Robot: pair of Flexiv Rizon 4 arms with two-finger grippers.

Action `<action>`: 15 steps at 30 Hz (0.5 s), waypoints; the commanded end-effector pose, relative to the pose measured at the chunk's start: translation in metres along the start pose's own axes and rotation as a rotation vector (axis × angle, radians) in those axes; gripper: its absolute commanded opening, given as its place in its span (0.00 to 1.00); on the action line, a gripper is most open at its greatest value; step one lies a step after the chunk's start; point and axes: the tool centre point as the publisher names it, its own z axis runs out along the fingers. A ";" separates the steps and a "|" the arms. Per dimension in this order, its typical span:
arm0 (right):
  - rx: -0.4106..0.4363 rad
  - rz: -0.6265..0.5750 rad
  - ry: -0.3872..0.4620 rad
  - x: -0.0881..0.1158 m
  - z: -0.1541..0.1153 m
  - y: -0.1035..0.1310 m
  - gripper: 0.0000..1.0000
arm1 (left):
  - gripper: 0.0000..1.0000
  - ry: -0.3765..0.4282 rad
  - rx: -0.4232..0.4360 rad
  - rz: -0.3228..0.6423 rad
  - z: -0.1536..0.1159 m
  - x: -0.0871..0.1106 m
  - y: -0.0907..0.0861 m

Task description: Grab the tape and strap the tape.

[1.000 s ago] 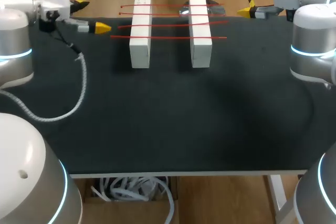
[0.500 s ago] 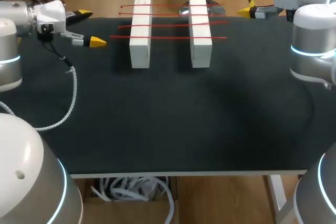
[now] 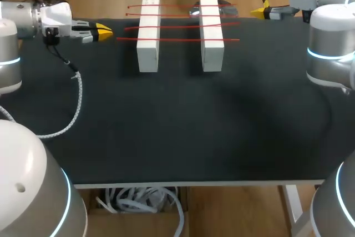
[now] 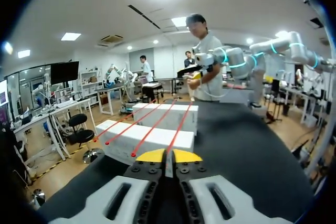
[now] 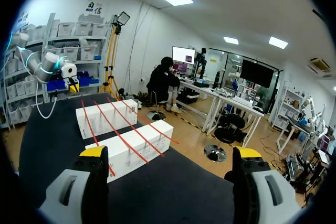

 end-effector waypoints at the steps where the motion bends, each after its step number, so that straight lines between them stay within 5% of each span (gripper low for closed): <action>1: 0.000 0.000 0.000 0.000 0.000 0.000 1.00 | 0.28 0.036 0.006 0.002 0.002 -0.003 0.004; 4: 0.000 0.000 0.000 0.000 0.000 0.000 1.00 | 0.44 0.063 0.011 0.000 0.004 -0.002 0.005; 6: 0.000 0.000 0.000 0.000 0.000 0.000 1.00 | 0.09 0.062 0.011 0.001 0.005 -0.001 0.005; 8: 0.000 0.000 0.000 0.000 0.000 0.000 1.00 | 0.16 0.075 0.015 -0.002 0.006 0.000 0.005; 10: 0.000 0.000 0.000 0.000 0.000 0.000 1.00 | 0.08 0.075 0.014 0.001 0.007 0.001 0.006; 13: 0.000 0.000 0.000 0.000 0.000 0.000 1.00 | 0.22 0.089 0.019 -0.009 0.008 0.002 0.007; 15: 0.000 0.000 0.000 0.000 0.000 0.000 1.00 | 0.18 0.097 0.021 -0.002 0.009 0.004 0.007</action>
